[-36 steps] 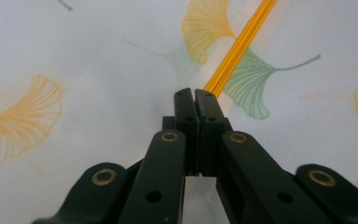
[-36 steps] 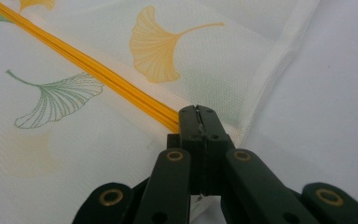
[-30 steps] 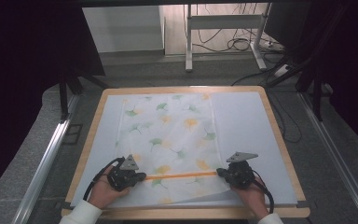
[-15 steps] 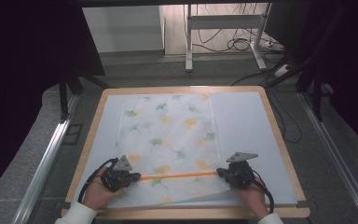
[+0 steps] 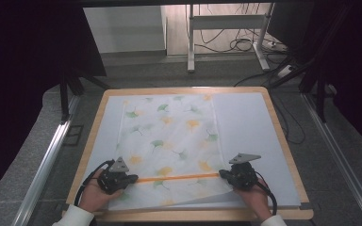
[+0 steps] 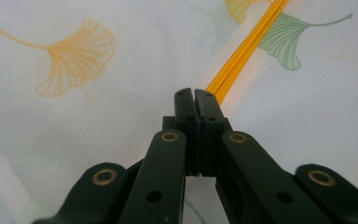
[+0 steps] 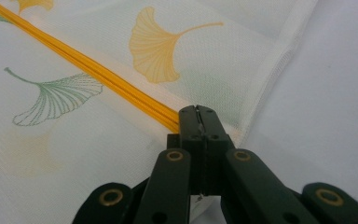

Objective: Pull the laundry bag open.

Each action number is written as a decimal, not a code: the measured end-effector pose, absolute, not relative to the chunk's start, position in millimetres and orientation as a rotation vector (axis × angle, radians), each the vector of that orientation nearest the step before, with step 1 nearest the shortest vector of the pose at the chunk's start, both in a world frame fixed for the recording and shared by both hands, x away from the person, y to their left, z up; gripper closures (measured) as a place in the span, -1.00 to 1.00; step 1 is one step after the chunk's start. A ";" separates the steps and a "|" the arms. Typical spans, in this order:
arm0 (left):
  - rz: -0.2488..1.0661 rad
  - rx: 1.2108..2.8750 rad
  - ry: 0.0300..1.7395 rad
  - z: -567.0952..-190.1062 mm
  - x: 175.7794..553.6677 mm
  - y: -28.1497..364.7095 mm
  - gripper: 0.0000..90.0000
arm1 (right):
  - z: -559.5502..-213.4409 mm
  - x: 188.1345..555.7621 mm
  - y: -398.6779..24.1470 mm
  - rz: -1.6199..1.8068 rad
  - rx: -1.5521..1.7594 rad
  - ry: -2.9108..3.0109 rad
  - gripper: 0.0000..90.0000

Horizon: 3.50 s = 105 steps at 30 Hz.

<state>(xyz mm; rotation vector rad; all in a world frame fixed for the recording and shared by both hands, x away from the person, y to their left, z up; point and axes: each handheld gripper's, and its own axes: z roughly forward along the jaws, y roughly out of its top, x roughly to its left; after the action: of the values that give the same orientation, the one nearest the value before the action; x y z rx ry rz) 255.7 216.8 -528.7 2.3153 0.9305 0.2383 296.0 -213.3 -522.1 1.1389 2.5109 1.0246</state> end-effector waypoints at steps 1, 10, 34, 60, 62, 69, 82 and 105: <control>0.242 2.314 0.935 -528.8 255.4 218.6 1.00 | -522.1 295.9 -213.2 1.024 1.139 2.510 0.99; 0.251 2.305 0.955 -529.7 253.9 227.4 1.00 | -522.0 295.7 -212.9 1.022 1.138 2.509 0.99; 0.270 2.285 1.008 -530.9 247.8 246.8 1.00 | -521.7 296.0 -212.7 1.020 1.140 2.512 0.99; 0.249 2.246 1.071 -532.5 243.6 273.2 1.00 | -521.6 296.4 -212.8 1.020 1.142 2.516 0.99; 0.241 2.231 1.079 -533.0 243.5 276.5 1.00 | -521.7 296.4 -212.9 1.021 1.141 2.516 0.99; 0.254 2.233 1.084 -533.4 243.5 274.6 1.00 | -522.3 296.6 -213.7 1.034 1.141 2.512 0.99; 0.263 2.197 1.089 -535.7 242.9 273.5 0.99 | -521.4 294.9 -212.8 1.018 1.122 2.509 0.99; 0.525 1.930 1.301 -518.4 261.8 284.5 0.12 | -495.0 300.0 -261.9 1.231 1.147 2.295 0.14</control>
<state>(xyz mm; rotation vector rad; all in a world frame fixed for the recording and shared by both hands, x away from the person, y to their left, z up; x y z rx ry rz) 261.8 284.5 -518.4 1.9300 1.3008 0.5255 300.0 -261.9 -495.0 1.1468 2.2948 1.2313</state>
